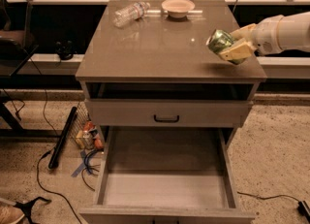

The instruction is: Pick green can from middle drawer and place on counter

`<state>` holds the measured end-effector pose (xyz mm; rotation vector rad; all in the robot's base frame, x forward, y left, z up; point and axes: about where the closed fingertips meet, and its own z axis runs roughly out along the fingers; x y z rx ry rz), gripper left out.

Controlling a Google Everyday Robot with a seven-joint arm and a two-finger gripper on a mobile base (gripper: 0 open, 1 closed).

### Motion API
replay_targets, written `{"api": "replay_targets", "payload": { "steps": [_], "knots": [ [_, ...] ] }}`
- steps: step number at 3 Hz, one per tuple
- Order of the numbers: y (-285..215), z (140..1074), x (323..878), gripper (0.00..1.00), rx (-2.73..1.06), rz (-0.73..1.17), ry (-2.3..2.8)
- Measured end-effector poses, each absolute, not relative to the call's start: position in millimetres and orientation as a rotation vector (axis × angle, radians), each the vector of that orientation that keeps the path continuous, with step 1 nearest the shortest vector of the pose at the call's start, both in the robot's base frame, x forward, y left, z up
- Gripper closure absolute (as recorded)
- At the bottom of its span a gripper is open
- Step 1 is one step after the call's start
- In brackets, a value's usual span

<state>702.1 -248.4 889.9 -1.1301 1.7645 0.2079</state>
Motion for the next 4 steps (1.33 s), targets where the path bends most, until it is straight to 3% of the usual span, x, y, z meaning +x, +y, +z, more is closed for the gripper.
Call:
{"api": "replay_targets", "payload": {
  "steps": [4],
  "knots": [
    [-229.6, 869.3, 753.3, 1.00, -1.103, 0.212, 1.839]
  ]
}}
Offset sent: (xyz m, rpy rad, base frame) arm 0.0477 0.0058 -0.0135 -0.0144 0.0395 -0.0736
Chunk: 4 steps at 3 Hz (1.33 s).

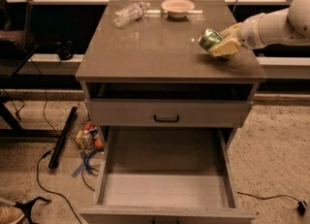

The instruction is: Pick green can from middle drawer and place on counter

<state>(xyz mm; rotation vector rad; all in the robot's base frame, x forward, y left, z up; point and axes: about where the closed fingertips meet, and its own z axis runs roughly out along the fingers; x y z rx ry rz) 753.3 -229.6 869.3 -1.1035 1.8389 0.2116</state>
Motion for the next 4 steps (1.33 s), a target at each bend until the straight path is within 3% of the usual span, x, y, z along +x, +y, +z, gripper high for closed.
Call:
{"api": "replay_targets", "payload": {
  "steps": [1, 4],
  "knots": [
    [-224.0, 866.6, 757.9, 0.86, -1.117, 0.227, 1.847],
    [-209.4, 861.9, 766.2, 0.16, -1.158, 0.267, 1.857]
  ]
}}
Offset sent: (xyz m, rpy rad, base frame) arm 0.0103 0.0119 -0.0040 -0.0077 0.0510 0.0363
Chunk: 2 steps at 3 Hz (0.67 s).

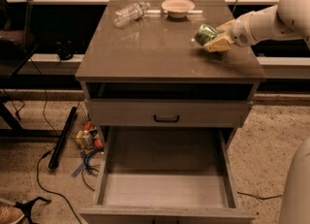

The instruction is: Pick green can from middle drawer and place on counter

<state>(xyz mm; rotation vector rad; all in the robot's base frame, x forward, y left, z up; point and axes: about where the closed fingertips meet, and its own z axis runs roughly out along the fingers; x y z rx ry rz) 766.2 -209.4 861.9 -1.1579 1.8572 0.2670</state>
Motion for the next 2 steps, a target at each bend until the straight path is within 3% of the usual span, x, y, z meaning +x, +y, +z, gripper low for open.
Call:
{"api": "replay_targets", "payload": {
  "steps": [1, 2],
  "knots": [
    [-206.4, 860.5, 767.6, 0.00, -1.164, 0.278, 1.857],
    [-207.0, 861.1, 768.4, 0.00, -1.162, 0.286, 1.853]
  ]
}}
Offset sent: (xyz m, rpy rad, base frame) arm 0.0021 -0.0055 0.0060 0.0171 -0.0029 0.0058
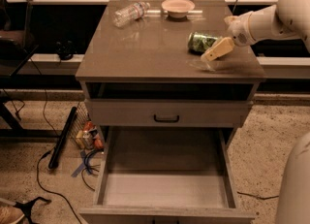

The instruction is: Pick green can from middle drawer and place on counter

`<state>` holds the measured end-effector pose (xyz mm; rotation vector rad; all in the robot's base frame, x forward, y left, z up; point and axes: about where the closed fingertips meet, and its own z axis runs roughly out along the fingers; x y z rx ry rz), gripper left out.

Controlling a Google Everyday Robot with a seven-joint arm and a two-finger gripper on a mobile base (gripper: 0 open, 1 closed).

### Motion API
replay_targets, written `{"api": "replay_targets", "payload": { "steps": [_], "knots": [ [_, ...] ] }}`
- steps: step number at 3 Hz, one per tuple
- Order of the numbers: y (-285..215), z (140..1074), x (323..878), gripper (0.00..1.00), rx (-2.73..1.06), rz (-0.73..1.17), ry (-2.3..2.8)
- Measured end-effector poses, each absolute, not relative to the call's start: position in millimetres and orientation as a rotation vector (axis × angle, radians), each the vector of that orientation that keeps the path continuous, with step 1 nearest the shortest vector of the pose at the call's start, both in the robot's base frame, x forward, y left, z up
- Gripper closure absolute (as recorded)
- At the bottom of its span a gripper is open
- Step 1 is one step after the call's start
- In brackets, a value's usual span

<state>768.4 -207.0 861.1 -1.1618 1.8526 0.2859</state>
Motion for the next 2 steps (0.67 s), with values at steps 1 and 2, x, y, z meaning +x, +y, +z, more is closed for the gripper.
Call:
{"api": "replay_targets", "payload": {
  "steps": [1, 2],
  "knots": [
    [-240.9, 872.4, 759.3, 0.00, -1.072, 0.256, 1.854],
    [-274.7, 882.1, 741.3, 0.00, -1.001, 0.216, 1.857]
  ]
}}
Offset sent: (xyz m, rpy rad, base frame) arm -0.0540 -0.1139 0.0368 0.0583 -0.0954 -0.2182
